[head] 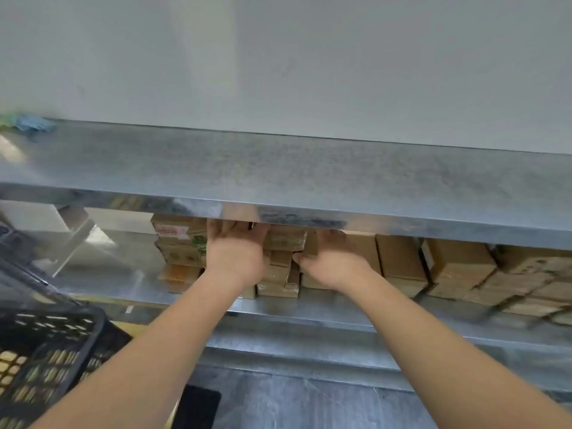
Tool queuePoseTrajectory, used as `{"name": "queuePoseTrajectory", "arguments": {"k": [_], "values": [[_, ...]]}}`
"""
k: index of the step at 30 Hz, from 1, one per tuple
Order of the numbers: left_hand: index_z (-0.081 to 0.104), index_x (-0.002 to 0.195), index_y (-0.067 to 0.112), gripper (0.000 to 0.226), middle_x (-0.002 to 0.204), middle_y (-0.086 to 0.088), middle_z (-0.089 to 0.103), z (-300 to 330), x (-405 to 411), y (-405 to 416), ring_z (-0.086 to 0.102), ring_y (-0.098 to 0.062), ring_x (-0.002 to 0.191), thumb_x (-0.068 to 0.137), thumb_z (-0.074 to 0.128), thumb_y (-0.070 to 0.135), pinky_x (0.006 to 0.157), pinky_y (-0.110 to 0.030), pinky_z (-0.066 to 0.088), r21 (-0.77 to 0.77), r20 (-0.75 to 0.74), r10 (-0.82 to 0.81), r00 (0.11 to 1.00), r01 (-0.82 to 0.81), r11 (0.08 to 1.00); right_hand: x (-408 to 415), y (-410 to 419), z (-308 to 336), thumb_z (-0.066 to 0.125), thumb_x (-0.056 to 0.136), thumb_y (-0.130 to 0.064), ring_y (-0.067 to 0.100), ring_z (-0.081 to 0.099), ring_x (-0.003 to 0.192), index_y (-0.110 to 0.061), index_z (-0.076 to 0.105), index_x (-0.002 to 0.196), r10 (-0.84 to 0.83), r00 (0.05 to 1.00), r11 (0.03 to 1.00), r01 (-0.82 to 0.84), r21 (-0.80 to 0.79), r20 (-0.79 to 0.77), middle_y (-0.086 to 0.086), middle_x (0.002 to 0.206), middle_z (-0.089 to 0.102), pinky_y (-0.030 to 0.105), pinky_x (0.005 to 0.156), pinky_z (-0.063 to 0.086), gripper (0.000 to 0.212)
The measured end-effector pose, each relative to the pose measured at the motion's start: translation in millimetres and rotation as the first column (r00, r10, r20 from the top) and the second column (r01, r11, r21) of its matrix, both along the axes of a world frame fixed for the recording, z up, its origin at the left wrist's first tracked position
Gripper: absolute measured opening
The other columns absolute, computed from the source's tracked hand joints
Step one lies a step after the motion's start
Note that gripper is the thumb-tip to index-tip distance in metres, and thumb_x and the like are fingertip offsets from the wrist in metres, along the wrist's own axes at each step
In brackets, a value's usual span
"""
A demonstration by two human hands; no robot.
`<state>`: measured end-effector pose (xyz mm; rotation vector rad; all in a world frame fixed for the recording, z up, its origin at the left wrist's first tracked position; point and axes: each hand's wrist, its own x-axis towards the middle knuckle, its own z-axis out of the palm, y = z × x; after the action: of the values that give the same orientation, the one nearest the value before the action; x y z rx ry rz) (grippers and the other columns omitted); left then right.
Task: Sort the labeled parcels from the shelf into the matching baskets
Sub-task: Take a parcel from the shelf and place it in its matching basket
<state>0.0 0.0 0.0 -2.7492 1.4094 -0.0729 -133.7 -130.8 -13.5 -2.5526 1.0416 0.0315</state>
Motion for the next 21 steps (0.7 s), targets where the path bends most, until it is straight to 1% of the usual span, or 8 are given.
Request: {"name": "queuePoseTrajectory", "arguments": {"k": [3, 6, 9, 13, 15, 17, 19, 21], "values": [[0.051, 0.132, 0.035, 0.048, 0.13, -0.001, 0.059, -0.6, -2.7, -13.5, 0.044, -0.032, 0.131, 0.085, 0.058, 0.043, 0.111, -0.051, 0.025, -0.011, 0.059, 0.044, 0.997, -0.043, 0.999, 13.3, -15.8, -11.0, 0.041, 0.085, -0.069, 0.022, 0.067, 0.094, -0.037, 0.064, 0.113, 0.071, 0.997, 0.996, -0.07, 0.052, -0.021, -0.003, 0.111, 0.071, 0.04, 0.086, 0.058, 0.049], [0.063, 0.119, 0.025, 0.04, 0.114, -0.008, 0.067, -7.8, -10.3, -20.6, 0.055, -0.038, 0.118, 0.08, 0.067, 0.031, 0.104, -0.05, 0.034, -0.06, 0.086, 0.055, 0.995, -0.05, 0.997, 14.3, -21.5, -13.8, 0.044, 0.099, -0.059, 0.028, 0.066, 0.104, -0.026, 0.065, 0.12, 0.11, 0.992, 0.992, -0.106, 0.072, -0.058, 0.004, 0.116, 0.07, 0.038, 0.09, 0.053, 0.044], [0.069, 0.113, 0.016, 0.051, 0.091, -0.015, 0.071, -13.9, -20.5, -17.8, 0.062, -0.042, 0.096, 0.063, 0.075, 0.016, 0.095, -0.056, 0.045, -0.249, 0.124, 0.011, 0.992, 0.021, 0.968, 5.7, -25.2, -18.9, 0.046, 0.103, -0.048, 0.033, 0.063, 0.114, -0.019, 0.06, 0.128, 0.11, 0.993, 0.993, -0.111, 0.029, 0.037, 0.01, 0.124, 0.068, 0.039, 0.092, 0.051, 0.04], [0.058, 0.136, 0.02, 0.061, 0.114, -0.011, 0.069, -14.2, -45.3, -5.5, 0.052, -0.039, 0.123, 0.076, 0.06, 0.028, 0.115, -0.057, 0.03, -0.263, 0.085, -0.029, 0.996, 0.051, 0.963, -28.7, -14.9, -19.6, 0.056, 0.101, -0.04, 0.034, 0.058, 0.119, -0.022, 0.035, 0.154, 0.169, 0.958, 0.982, -0.184, 0.045, 0.234, 0.011, 0.138, 0.059, 0.039, 0.09, 0.051, 0.06], [0.054, 0.142, 0.022, 0.06, 0.117, -0.011, 0.066, -11.7, -67.0, 6.0, 0.047, -0.036, 0.131, 0.083, 0.056, 0.036, 0.119, -0.055, 0.025, -0.298, 0.042, -0.016, 0.999, 0.028, 0.954, -52.8, -4.0, -18.3, 0.055, 0.101, -0.044, 0.033, 0.063, 0.11, -0.027, 0.017, 0.162, 0.194, 0.948, 0.976, -0.213, 0.052, 0.251, 0.011, 0.131, 0.063, 0.038, 0.08, 0.052, 0.074], [0.052, 0.144, 0.024, 0.056, 0.12, -0.009, 0.063, -11.1, -93.1, 22.3, 0.043, -0.034, 0.135, 0.091, 0.046, 0.042, 0.12, -0.052, 0.026, -0.346, -0.027, -0.008, 1.0, -0.001, 0.938, -77.6, 10.4, -15.3, 0.055, 0.101, -0.046, 0.031, 0.063, 0.114, -0.029, 0.009, 0.164, 0.21, 0.937, 0.969, -0.237, 0.065, 0.278, 0.009, 0.132, 0.064, 0.038, 0.085, 0.053, 0.079], [0.047, 0.145, 0.029, 0.051, 0.124, -0.005, 0.058, -7.0, -119.2, 41.3, 0.046, -0.029, 0.131, 0.099, 0.035, 0.047, 0.112, -0.048, 0.037, -0.355, -0.169, -0.014, 0.986, -0.048, 0.934, -101.2, 26.6, -10.9, 0.055, 0.102, -0.046, 0.026, 0.057, 0.128, -0.032, 0.008, 0.164, 0.218, 0.932, 0.962, -0.254, 0.095, 0.289, 0.004, 0.151, 0.052, 0.038, 0.099, 0.049, 0.079], [0.046, 0.14, 0.035, 0.043, 0.12, 0.002, 0.052, -3.2, -139.5, 61.2, 0.056, -0.019, 0.107, 0.103, 0.029, 0.05, 0.087, -0.04, 0.051, -0.389, -0.292, -0.001, 0.956, -0.118, 0.914, -123.7, 47.3, -7.0, 0.055, 0.102, -0.045, 0.021, 0.053, 0.132, -0.034, 0.006, 0.163, 0.23, 0.927, 0.953, -0.276, 0.122, 0.297, -0.001, 0.156, 0.046, 0.035, 0.105, 0.045, 0.079]]}}
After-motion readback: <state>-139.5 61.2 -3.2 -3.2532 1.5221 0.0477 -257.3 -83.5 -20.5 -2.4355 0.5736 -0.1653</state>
